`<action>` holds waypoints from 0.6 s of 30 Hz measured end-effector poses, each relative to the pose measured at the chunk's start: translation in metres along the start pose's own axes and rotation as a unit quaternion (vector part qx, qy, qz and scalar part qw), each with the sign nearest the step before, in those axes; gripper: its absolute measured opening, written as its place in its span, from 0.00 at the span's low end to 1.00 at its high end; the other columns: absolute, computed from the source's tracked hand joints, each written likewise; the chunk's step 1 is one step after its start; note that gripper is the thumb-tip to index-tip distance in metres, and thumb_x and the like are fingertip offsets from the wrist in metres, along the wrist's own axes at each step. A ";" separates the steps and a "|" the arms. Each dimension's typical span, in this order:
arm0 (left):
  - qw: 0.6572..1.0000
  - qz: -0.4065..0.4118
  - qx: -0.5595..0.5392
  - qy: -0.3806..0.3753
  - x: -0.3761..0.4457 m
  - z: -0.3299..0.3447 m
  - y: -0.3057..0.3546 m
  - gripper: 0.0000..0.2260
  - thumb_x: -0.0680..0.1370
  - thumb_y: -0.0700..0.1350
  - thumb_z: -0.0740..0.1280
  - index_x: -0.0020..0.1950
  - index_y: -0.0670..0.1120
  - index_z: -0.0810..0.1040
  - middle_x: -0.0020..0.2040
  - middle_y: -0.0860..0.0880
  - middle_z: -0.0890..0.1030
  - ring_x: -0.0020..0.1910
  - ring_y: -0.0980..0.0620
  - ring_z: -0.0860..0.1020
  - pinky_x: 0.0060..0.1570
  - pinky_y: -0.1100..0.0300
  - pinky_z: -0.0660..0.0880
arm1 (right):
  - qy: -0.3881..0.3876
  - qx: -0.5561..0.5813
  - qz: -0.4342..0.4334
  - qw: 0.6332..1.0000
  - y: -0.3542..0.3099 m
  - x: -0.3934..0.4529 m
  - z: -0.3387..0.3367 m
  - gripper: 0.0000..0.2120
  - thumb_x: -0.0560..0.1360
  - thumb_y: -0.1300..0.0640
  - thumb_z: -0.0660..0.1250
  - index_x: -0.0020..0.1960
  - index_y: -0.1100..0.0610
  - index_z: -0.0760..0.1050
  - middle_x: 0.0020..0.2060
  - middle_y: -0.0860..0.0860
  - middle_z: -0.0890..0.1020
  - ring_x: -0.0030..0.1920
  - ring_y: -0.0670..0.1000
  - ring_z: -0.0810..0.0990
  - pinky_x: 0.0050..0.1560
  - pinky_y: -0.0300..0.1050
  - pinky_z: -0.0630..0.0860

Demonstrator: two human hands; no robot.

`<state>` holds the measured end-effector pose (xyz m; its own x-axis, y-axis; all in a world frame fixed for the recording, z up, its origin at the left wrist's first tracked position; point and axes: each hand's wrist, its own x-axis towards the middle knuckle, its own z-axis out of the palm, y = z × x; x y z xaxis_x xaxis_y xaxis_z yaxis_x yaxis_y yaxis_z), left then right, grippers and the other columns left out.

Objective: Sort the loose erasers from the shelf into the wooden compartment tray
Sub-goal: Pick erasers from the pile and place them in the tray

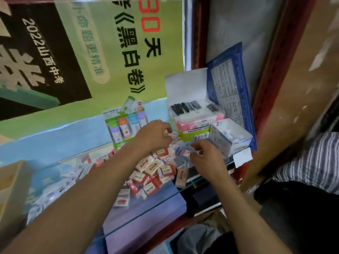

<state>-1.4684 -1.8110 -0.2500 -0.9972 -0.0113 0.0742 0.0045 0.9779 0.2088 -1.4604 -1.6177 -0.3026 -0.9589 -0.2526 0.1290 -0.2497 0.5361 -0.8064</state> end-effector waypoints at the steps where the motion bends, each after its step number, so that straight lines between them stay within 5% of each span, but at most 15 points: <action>1: 1.000 -0.011 0.004 -0.010 0.011 0.003 -0.001 0.17 0.75 0.51 0.66 0.63 0.51 0.76 0.64 0.45 0.75 0.63 0.45 0.72 0.58 0.49 0.74 | -0.006 -0.006 0.002 1.000 0.003 0.002 0.000 0.17 0.76 0.62 0.65 0.64 0.59 0.75 0.60 0.54 0.78 0.59 0.52 0.77 0.54 0.41 0.71; 5: 0.995 -0.069 0.016 -0.063 0.041 0.014 -0.002 0.30 0.76 0.58 0.65 0.75 0.49 0.65 0.73 0.43 0.68 0.71 0.44 0.67 0.66 0.50 0.69 | 0.005 -0.018 0.005 1.000 0.016 0.009 -0.002 0.20 0.74 0.64 0.62 0.66 0.59 0.74 0.61 0.56 0.77 0.57 0.53 0.77 0.48 0.41 0.73; 7: 0.990 -0.082 0.033 -0.109 0.047 0.019 0.000 0.31 0.77 0.61 0.61 0.77 0.49 0.61 0.75 0.43 0.65 0.73 0.43 0.64 0.69 0.50 0.66 | 0.010 -0.038 -0.004 0.999 0.020 0.011 -0.001 0.20 0.74 0.65 0.61 0.67 0.59 0.72 0.65 0.55 0.74 0.62 0.53 0.74 0.53 0.40 0.71; 11: 0.990 -0.065 0.072 -0.106 0.041 0.032 0.000 0.26 0.77 0.63 0.53 0.68 0.52 0.72 0.66 0.42 0.75 0.62 0.41 0.74 0.58 0.50 0.73 | -0.003 -0.114 -0.030 0.993 0.015 0.017 -0.003 0.27 0.76 0.65 0.61 0.74 0.56 0.62 0.76 0.52 0.59 0.75 0.55 0.57 0.69 0.51 0.64; 15: 0.996 -0.026 0.055 -0.064 0.035 0.036 -0.004 0.30 0.70 0.67 0.50 0.60 0.53 0.78 0.58 0.43 0.79 0.55 0.42 0.77 0.52 0.51 0.76 | -0.027 -0.190 -0.052 0.980 0.014 0.026 -0.002 0.35 0.74 0.62 0.65 0.77 0.51 0.55 0.78 0.47 0.47 0.77 0.55 0.45 0.66 0.57 0.70; 18: 0.998 -0.022 0.030 -0.047 0.033 0.033 -0.003 0.23 0.68 0.64 0.56 0.52 0.53 0.79 0.51 0.44 0.79 0.52 0.43 0.78 0.49 0.51 0.77 | -0.009 -0.203 -0.049 0.978 0.015 0.026 -0.001 0.33 0.74 0.61 0.67 0.75 0.50 0.58 0.77 0.46 0.49 0.76 0.55 0.47 0.62 0.56 0.73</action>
<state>-1.5041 -1.8076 -0.2809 -0.9989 -0.0385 -0.0258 -0.0420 0.9878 0.1503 -1.4890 -1.6147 -0.3109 -0.9262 -0.3303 0.1817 -0.3764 0.7829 -0.4954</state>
